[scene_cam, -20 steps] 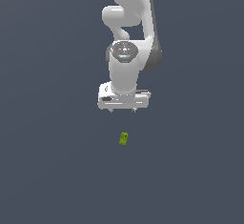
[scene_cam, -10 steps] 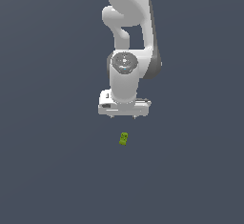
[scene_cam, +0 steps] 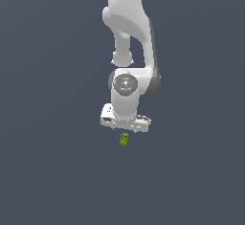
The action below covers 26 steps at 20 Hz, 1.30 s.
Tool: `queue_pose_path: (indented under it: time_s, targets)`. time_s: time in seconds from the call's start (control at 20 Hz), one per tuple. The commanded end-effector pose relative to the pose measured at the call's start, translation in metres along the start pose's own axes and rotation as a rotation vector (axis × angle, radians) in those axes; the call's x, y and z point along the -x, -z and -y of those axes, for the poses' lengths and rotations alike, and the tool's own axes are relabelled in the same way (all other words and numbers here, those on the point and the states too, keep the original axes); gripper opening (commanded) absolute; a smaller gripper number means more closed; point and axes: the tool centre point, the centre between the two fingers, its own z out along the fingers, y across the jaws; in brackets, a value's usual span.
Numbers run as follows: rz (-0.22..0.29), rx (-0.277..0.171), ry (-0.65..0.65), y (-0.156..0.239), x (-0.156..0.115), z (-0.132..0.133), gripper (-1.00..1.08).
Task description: Pick up the object and move it to a goal position.
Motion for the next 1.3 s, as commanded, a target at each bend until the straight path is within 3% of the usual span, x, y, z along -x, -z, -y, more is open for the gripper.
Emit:
queue_pose_path:
  time_s: [0.0,0.6,1.25]
  targets:
    - [-0.006,-0.001,-0.029,-0.01,-0.006,0.002,1.0]
    - [-0.011,-0.002,-0.061,-0.026,-0.012,0.004,1.0]
    - [-0.012,-0.003,-0.064,-0.073,-0.013,0.004,1.0]
